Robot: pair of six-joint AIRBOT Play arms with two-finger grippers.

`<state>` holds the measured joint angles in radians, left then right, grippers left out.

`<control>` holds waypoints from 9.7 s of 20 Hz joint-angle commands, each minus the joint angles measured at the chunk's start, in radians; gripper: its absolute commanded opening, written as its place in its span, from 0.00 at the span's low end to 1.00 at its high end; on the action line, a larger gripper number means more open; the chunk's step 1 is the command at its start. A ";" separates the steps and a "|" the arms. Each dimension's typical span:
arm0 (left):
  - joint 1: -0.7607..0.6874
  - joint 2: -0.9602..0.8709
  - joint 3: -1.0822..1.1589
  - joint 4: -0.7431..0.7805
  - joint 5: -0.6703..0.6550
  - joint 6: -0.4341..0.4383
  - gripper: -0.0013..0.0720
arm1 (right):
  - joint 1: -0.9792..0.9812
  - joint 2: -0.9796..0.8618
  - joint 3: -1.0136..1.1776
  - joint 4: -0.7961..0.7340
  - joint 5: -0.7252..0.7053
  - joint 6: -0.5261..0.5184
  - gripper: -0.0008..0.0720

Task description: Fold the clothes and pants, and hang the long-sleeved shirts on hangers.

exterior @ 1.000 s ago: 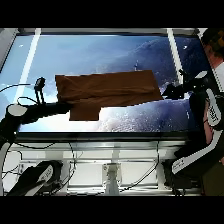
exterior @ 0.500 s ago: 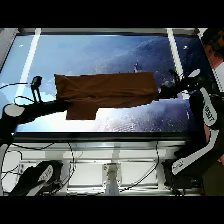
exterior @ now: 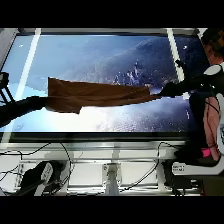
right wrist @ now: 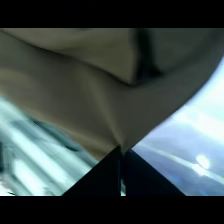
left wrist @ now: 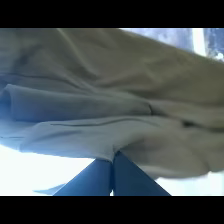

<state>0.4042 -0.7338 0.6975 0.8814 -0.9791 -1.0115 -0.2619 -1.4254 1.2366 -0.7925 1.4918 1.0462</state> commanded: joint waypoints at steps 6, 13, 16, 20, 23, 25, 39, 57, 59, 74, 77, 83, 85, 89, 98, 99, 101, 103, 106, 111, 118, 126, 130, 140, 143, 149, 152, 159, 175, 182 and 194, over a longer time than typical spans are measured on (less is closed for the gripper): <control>0.021 -0.040 0.003 0.018 0.277 0.005 0.04 | 0.083 0.155 -0.128 0.124 -0.377 0.121 0.03; -0.110 -0.313 0.013 0.017 0.536 0.010 0.04 | 0.310 0.065 -0.128 -0.215 -0.715 0.391 0.03; -0.206 -0.407 0.045 0.017 0.730 0.010 0.04 | 0.311 0.013 -0.128 -0.214 -0.847 0.439 0.03; -0.261 -0.518 0.082 0.016 0.892 0.009 0.04 | 0.312 -0.063 -0.128 -0.204 -0.969 0.472 0.03; -0.266 -0.585 0.090 0.016 0.889 0.009 0.04 | 0.312 -0.122 -0.128 -0.205 -0.987 0.488 0.03; -0.268 -0.620 0.090 0.016 0.889 0.009 0.04 | 0.312 -0.153 -0.128 -0.201 -0.986 0.488 0.03; -0.264 -0.611 0.090 0.016 0.882 0.009 0.94 | 0.312 -0.168 -0.126 -0.202 -0.931 0.487 0.64; 0.132 -0.909 0.615 -0.001 -0.134 -0.034 0.99 | 0.312 -0.168 -0.126 -0.210 -0.929 0.372 0.64; 0.133 -0.982 0.654 -0.042 -0.180 0.020 0.99 | 0.312 -0.168 -0.126 -0.209 -0.934 0.373 0.64; 0.151 -1.135 0.689 -0.029 -0.184 0.190 0.97 | 0.312 -0.168 -0.126 -0.205 -0.895 0.373 0.63; 0.150 -1.158 0.689 -0.031 -0.239 0.202 0.97 | 0.312 -0.168 -0.116 -0.202 -0.870 0.373 0.62; 0.122 -1.160 0.689 -0.156 -0.286 0.288 0.84 | 0.312 -0.168 -0.060 -0.199 -0.832 0.373 0.62; 0.101 -1.160 0.689 -0.157 -0.302 0.288 0.68 | 0.313 -0.168 -0.036 -0.197 -0.813 0.373 0.62; 0.043 -1.159 0.689 -0.158 -0.302 0.348 0.13 | 0.313 -0.167 0.003 -0.196 -0.744 0.373 0.62; 0.006 -0.989 0.690 -0.195 -0.361 0.340 0.04 | 0.490 -0.167 0.153 -0.198 -0.694 0.297 0.24; 0.006 -0.947 0.690 -0.195 -0.361 0.312 0.04 | 0.521 -0.167 0.165 -0.199 -0.743 0.298 0.03; 0.001 -0.858 0.689 -0.196 -0.362 0.261 0.04 | 0.578 -0.167 0.172 -0.198 -0.845 0.306 0.03; -0.013 -0.779 0.689 -0.227 -0.361 0.209 0.04 | 0.632 -0.182 0.172 -0.198 -0.920 0.351 0.03; -0.035 -0.697 0.689 -0.317 -0.361 0.169 0.04 | 0.695 -0.243 0.192 -0.198 -0.936 0.433 0.03; -0.120 -0.666 0.689 -0.337 -0.360 0.082 0.04 | 0.786 -0.408 0.320 -0.159 -0.833 0.507 0.02; -0.212 -0.667 0.689 -0.337 -0.270 0.066 0.04 | 0.892 -0.619 0.502 -0.016 -0.796 0.645 0.02; -0.267 -0.677 0.689 -0.337 -0.233 0.064 0.04 | 0.917 -0.702 0.581 0.024 -0.794 0.740 0.03; -0.286 -0.677 0.689 -0.337 -0.197 0.042 0.04 | 0.816 -0.650 0.581 -0.101 -0.614 0.679 0.03; -0.639 -0.684 0.689 -0.337 0.241 -0.037 0.04 | 0.447 -0.385 0.581 -0.398 -0.335 0.597 0.03; -0.803 -0.727 0.689 -0.336 0.394 -0.037 0.04 | 0.363 -0.334 0.581 -0.398 -0.309 0.582 0.03; -1.024 -0.893 0.689 -0.390 0.669 -0.065 0.04 | 0.291 -0.313 0.581 -0.407 -0.219 0.543 0.03; -1.078 -0.944 0.689 -0.565 0.706 -0.082 0.04 | 0.291 -0.313 0.581 -0.415 -0.232 0.532 0.03; -1.149 -0.948 0.689 -0.569 0.706 -0.081 0.04 | 0.291 -0.313 0.581 -0.425 -0.279 0.533 0.03; -1.053 -0.798 0.689 -0.570 0.668 0.123 0.85 | 0.292 -0.314 0.578 -0.511 -0.207 0.493 0.23; -0.913 -0.767 0.689 -0.568 0.487 0.122 0.85 | 0.363 -0.321 0.575 -0.536 -0.170 0.354 0.65; -0.880 -0.768 0.688 -0.568 0.341 0.122 0.85 | -0.118 -0.322 0.272 -0.142 -0.011 0.250 0.97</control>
<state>-0.4782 -1.5021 1.3857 0.3141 -0.6151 -0.8898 -0.2657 -1.7466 1.6146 -1.1500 1.4979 1.3441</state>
